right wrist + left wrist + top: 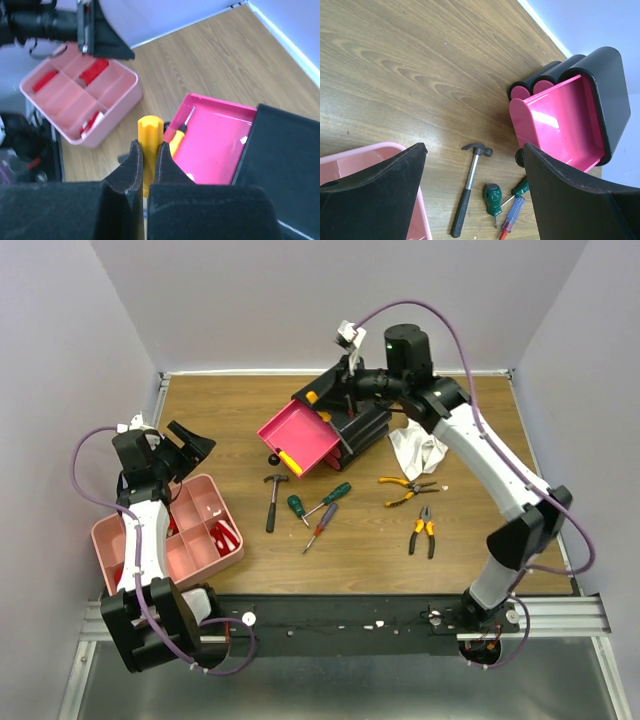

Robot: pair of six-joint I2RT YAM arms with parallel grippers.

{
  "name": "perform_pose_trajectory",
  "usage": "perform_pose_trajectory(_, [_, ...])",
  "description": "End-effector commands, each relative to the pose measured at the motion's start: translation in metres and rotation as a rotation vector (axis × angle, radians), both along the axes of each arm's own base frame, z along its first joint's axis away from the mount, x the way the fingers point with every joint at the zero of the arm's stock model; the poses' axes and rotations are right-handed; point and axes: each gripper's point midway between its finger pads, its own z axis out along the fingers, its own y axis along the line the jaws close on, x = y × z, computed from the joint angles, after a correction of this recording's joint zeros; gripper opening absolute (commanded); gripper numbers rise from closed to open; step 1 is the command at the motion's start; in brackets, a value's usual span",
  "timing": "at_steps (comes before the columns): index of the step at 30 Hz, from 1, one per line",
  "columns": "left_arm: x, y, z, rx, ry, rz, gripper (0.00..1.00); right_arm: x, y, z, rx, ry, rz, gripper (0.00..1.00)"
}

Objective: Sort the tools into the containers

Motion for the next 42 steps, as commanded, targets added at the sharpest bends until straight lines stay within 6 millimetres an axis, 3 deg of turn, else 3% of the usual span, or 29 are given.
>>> perform_pose_trajectory(1, [0.0, -0.001, 0.008, 0.038, -0.025, -0.021, 0.88, 0.029, 0.03, -0.025, 0.06, 0.2, -0.08, 0.01])
perform_pose_trajectory(5, [-0.006, -0.003, 0.004, 0.048, -0.022, -0.028, 0.88, 0.051, 0.048, -0.045, 0.018, 0.174, -0.092, 0.01])
perform_pose_trajectory(9, [-0.009, -0.005, 0.0, 0.046, -0.015, -0.042, 0.89, 0.071, 0.057, -0.042, 0.043, 0.173, -0.137, 0.01])
perform_pose_trajectory(14, [-0.008, -0.004, 0.002, 0.062, -0.016, -0.05, 0.89, 0.079, 0.066, -0.056, 0.044, 0.207, -0.15, 0.01])
perform_pose_trajectory(23, [-0.004, -0.004, -0.003, 0.051, -0.003, -0.054, 0.89, 0.098, 0.071, -0.13, -0.046, 0.348, -0.279, 0.01])
perform_pose_trajectory(25, [-0.002, -0.004, -0.002, 0.046, -0.006, -0.055, 0.89, 0.099, 0.074, -0.14, -0.052, 0.364, -0.28, 0.02])
perform_pose_trajectory(26, [-0.001, -0.004, -0.001, 0.045, -0.007, -0.057, 0.89, 0.1, 0.075, -0.143, -0.06, 0.359, -0.276, 0.07])
perform_pose_trajectory(27, [0.0, -0.004, -0.002, 0.047, -0.004, -0.057, 0.89, 0.099, 0.077, -0.142, -0.062, 0.348, -0.267, 0.31])
perform_pose_trajectory(29, [0.002, -0.003, 0.003, 0.051, -0.011, -0.061, 0.89, 0.097, 0.076, -0.137, -0.075, 0.316, -0.25, 0.47])
perform_pose_trajectory(30, [0.002, -0.003, 0.004, 0.049, -0.011, -0.062, 0.89, 0.093, 0.073, -0.123, -0.065, 0.292, -0.245, 0.57])
perform_pose_trajectory(31, [0.004, -0.003, 0.007, 0.044, -0.021, -0.059, 0.89, 0.091, 0.069, -0.124, -0.083, 0.267, -0.233, 0.59])
perform_pose_trajectory(34, [0.008, -0.003, 0.011, 0.037, -0.039, -0.056, 0.89, 0.071, 0.052, -0.103, -0.111, 0.171, -0.18, 0.63])
perform_pose_trajectory(36, [0.01, -0.003, 0.011, 0.032, -0.043, -0.058, 0.89, 0.057, 0.041, -0.105, -0.15, 0.135, -0.144, 0.64])
perform_pose_trajectory(37, [0.011, -0.002, 0.014, 0.033, -0.052, -0.056, 0.89, 0.046, 0.033, -0.089, -0.149, 0.071, -0.104, 0.64])
perform_pose_trajectory(38, [0.012, -0.003, 0.014, 0.024, -0.053, -0.057, 0.89, 0.032, 0.025, -0.113, -0.198, 0.098, -0.067, 0.64])
perform_pose_trajectory(40, [0.014, -0.004, 0.016, 0.018, -0.061, -0.061, 0.89, 0.005, 0.016, -0.124, -0.234, 0.019, 0.081, 0.64])
perform_pose_trajectory(42, [0.015, -0.005, 0.018, 0.006, -0.066, -0.06, 0.89, -0.032, -0.002, -0.147, -0.287, 0.012, 0.219, 0.64])
